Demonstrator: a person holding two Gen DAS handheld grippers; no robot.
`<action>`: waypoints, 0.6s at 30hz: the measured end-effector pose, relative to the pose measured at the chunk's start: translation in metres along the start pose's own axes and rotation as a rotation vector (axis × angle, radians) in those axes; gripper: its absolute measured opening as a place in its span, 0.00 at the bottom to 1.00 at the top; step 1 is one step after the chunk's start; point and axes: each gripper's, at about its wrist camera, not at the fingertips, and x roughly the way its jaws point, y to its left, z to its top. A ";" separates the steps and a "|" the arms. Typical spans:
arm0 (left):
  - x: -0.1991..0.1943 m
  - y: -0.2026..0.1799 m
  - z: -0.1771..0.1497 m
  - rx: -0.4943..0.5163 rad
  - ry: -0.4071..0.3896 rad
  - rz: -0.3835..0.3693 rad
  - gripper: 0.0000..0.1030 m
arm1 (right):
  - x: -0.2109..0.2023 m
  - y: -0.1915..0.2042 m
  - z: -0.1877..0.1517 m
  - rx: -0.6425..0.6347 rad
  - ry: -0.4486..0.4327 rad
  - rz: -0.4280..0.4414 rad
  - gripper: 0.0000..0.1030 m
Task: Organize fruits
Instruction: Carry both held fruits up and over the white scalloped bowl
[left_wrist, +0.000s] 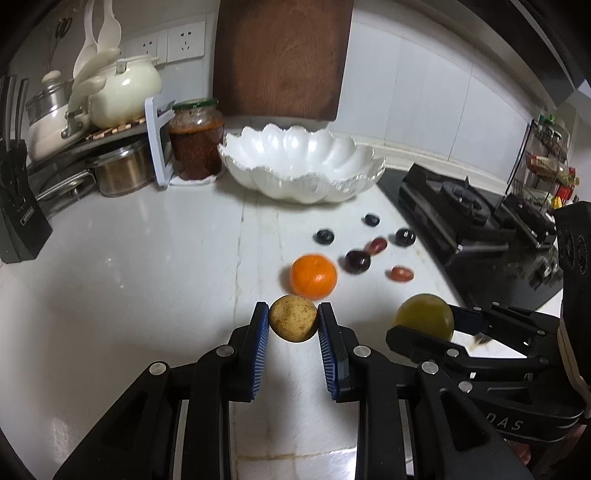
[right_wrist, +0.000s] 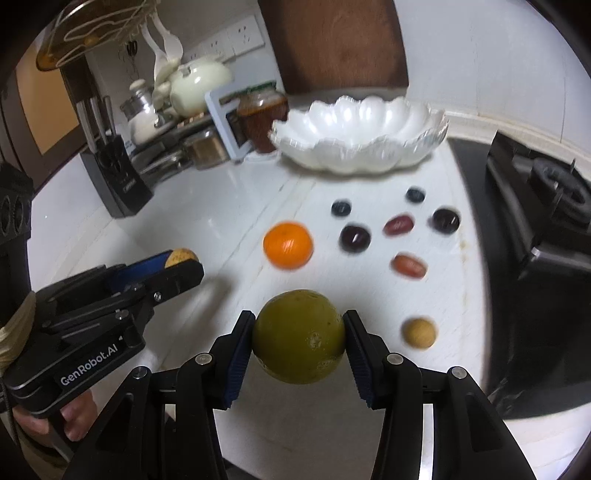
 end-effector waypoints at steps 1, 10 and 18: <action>-0.001 -0.002 0.004 -0.002 -0.007 0.002 0.26 | -0.003 -0.002 0.004 0.000 -0.011 -0.001 0.48; -0.014 -0.022 0.050 -0.020 -0.118 0.028 0.26 | -0.033 -0.024 0.054 -0.048 -0.149 -0.028 0.48; -0.013 -0.035 0.097 -0.022 -0.203 0.058 0.26 | -0.043 -0.045 0.102 -0.071 -0.246 -0.028 0.48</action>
